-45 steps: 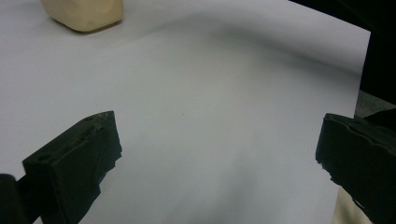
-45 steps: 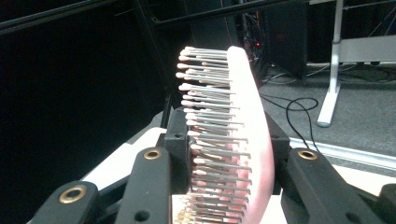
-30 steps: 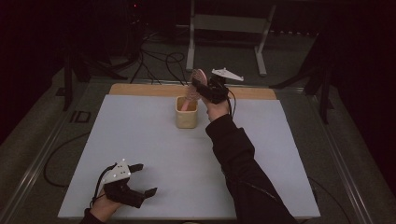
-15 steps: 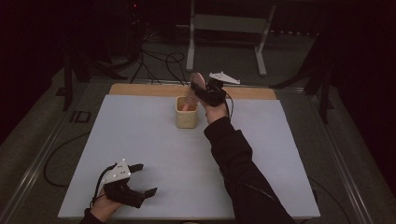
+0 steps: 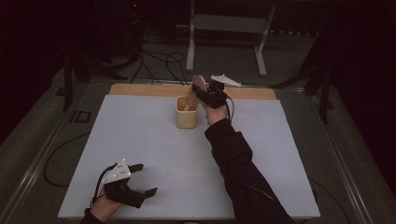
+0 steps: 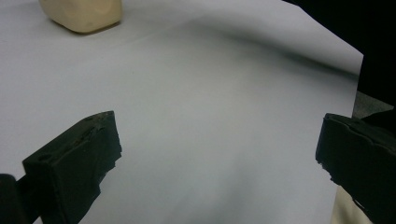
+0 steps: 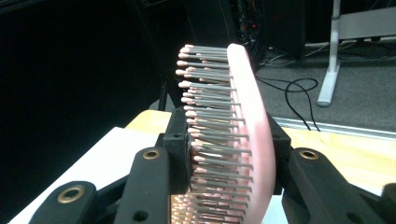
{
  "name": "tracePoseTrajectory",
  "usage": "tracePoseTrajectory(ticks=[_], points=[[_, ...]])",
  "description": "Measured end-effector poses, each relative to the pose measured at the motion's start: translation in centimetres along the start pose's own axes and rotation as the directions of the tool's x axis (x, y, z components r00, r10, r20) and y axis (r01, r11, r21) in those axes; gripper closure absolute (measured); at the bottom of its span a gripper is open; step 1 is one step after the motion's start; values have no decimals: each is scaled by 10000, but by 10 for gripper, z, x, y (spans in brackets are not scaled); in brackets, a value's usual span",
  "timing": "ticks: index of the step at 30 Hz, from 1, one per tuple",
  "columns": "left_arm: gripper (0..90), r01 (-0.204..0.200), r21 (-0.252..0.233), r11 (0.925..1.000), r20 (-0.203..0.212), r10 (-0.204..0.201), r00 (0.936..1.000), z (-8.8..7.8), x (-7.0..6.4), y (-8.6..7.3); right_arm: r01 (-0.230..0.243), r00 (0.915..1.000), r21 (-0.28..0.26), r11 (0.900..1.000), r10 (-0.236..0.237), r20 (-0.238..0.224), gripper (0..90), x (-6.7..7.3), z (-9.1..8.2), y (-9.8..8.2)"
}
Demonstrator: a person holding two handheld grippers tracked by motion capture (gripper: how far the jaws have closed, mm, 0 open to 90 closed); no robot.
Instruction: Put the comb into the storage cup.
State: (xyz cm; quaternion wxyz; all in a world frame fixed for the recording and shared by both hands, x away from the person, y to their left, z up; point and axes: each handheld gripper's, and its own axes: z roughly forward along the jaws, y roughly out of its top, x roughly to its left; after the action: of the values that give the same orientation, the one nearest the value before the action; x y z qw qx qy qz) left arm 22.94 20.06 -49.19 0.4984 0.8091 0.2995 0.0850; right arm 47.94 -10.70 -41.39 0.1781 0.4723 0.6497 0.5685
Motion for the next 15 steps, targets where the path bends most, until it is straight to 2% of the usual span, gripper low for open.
tracePoseTrajectory(ticks=[3, 15], points=[[3, 25, 3, 10000, 8, -25, 10000, 0, 0, 0, -131, 9999, 34, 9999, 131, 42, 639, -5, -1, 0], [3, -33, 58, 10000, 8, 33, 10000, 1, 0, 0, -99, 9997, 161, 9998, 95, 214, 629, -15, -6, -2]])
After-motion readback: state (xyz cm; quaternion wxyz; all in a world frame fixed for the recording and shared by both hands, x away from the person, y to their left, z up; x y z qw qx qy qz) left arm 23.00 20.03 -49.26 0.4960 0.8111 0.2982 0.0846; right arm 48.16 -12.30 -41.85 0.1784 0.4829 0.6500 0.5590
